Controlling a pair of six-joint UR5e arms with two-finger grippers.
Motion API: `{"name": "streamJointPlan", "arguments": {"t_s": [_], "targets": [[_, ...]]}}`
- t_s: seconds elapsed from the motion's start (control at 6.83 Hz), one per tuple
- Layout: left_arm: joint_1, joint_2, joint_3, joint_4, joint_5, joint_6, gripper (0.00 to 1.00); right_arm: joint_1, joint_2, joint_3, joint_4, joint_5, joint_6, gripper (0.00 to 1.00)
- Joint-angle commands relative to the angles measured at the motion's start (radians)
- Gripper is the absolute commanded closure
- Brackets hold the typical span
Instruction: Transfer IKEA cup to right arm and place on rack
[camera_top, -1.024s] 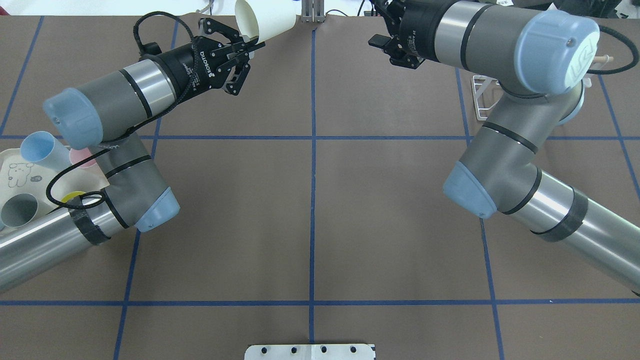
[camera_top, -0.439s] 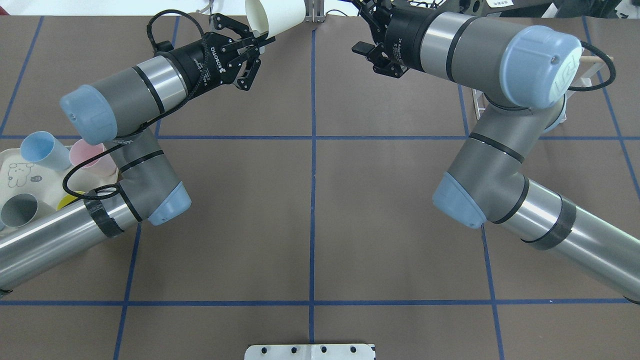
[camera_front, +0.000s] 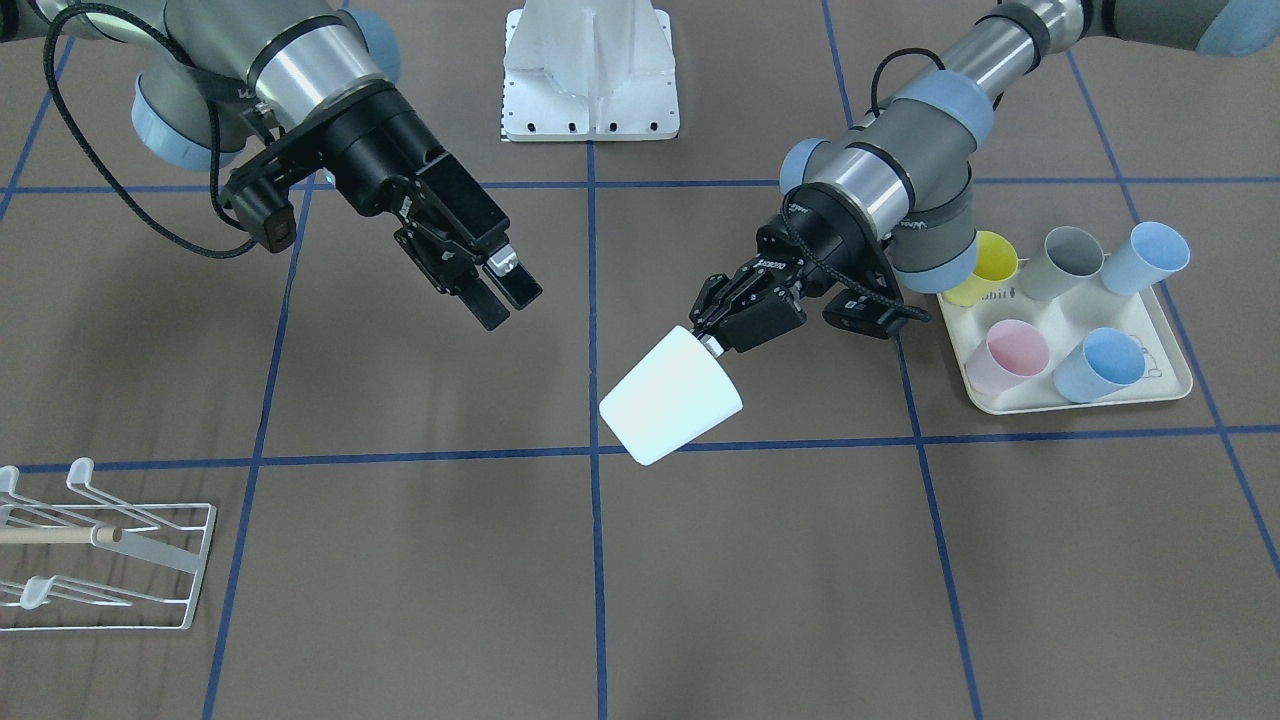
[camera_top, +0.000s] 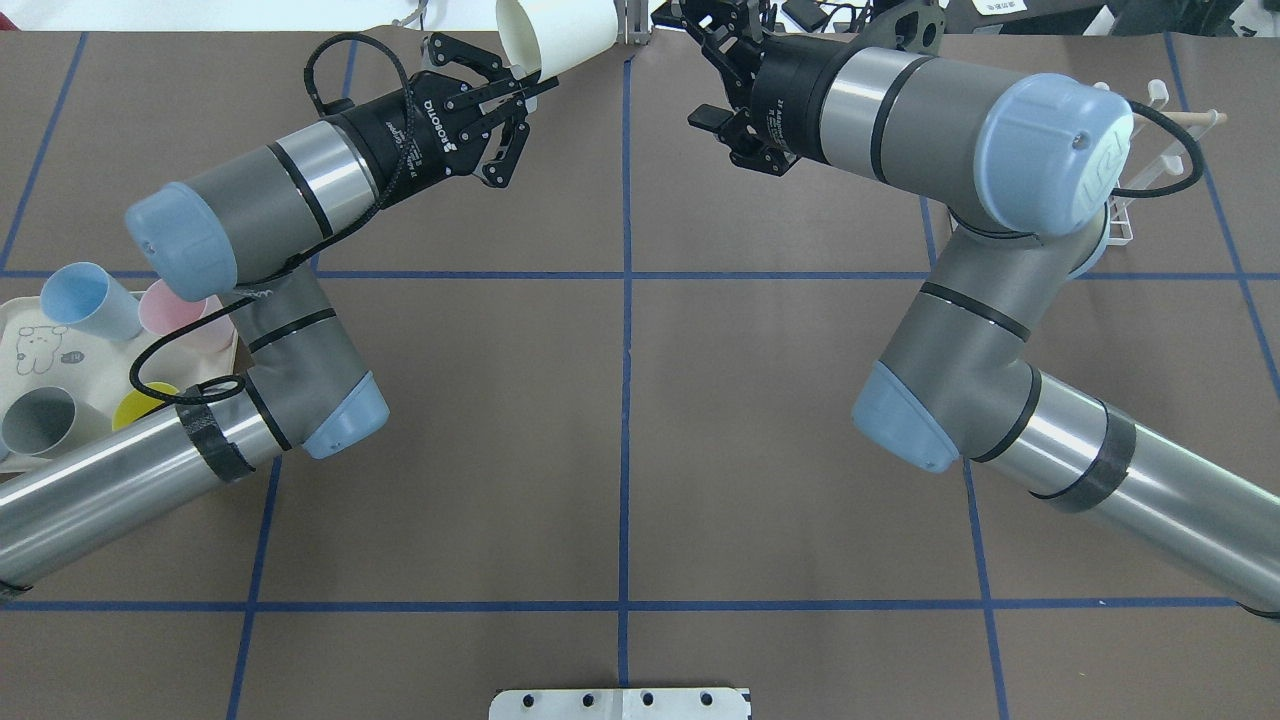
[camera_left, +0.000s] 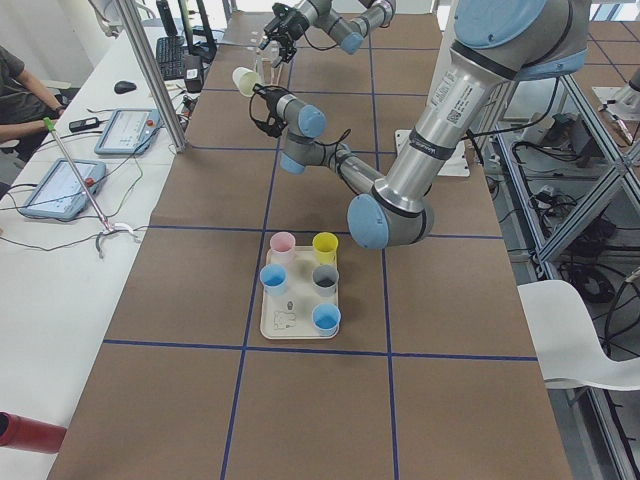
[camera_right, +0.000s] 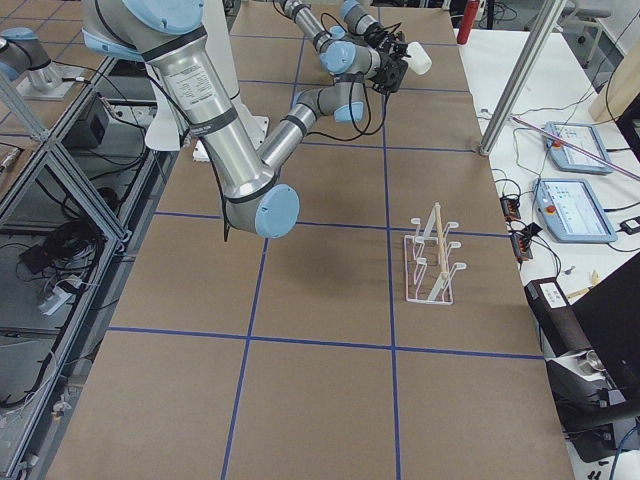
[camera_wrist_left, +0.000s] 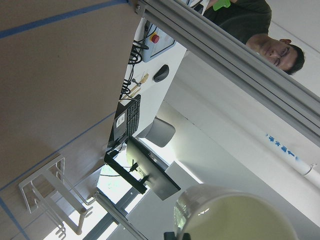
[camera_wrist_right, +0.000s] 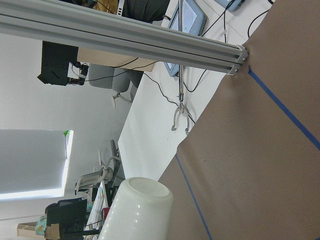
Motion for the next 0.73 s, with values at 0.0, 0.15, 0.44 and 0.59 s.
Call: {"name": "streamJointPlan", "arguments": {"t_s": [0.0, 0.15, 0.44, 0.59], "targets": [[0.044, 0.000, 0.000, -0.057, 0.062, -0.014, 1.00, -0.013, 0.028, -0.035, 0.023, -0.041, 0.020, 0.00], [0.053, -0.006, -0.003, -0.058, 0.064, -0.016, 1.00, -0.017, 0.033, -0.064, 0.070, -0.047, 0.051, 0.00], [0.059, -0.017, 0.000, -0.057, 0.064, -0.021, 1.00, -0.020, 0.034, -0.070, 0.086, -0.047, 0.063, 0.00], [0.068, -0.028, 0.001, -0.055, 0.066, -0.019, 1.00, -0.021, 0.036, -0.075, 0.086, -0.047, 0.063, 0.00]]}}
